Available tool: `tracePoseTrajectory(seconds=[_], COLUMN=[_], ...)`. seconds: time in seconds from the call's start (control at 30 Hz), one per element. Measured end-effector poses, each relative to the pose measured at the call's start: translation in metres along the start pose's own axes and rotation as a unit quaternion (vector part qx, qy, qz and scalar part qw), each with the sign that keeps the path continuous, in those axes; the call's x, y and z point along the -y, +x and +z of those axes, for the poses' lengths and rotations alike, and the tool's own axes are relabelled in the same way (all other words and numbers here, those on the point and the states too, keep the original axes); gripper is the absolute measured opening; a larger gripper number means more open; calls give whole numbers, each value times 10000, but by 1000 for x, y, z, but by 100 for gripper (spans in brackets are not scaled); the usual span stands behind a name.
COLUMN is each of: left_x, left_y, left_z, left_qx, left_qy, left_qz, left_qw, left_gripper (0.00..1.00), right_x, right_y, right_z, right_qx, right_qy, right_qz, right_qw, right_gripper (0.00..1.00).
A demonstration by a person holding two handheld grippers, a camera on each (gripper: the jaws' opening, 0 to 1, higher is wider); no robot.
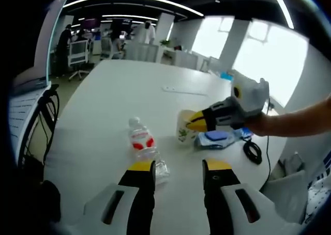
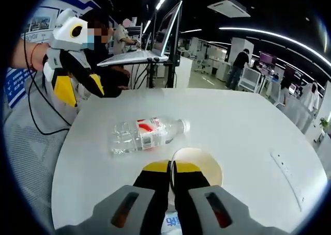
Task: Arrange the tabletop items into an orderly group along one side of the table until the central work area is clear of visible clutter.
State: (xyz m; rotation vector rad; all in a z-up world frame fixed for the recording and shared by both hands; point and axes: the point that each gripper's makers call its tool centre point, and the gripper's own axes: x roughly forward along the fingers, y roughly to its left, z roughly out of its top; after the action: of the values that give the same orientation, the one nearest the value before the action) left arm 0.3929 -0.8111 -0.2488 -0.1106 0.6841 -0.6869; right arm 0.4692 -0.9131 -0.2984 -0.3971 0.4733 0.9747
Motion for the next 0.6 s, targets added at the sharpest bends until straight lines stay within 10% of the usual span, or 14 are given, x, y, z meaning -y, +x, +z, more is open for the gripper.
tracePoseTrajectory(seconds=[0.6], left_x=[3], left_y=[1], left_z=[-3], left_qx=[-33], left_qy=[-1], left_qz=[-20], left_qw=[10000], left_gripper=[32], right_x=[-3], right_y=[-3], right_z=[-5], right_qx=[-77], right_qy=[110], right_qz=[86], right_qw=[9999], right_gripper=[2])
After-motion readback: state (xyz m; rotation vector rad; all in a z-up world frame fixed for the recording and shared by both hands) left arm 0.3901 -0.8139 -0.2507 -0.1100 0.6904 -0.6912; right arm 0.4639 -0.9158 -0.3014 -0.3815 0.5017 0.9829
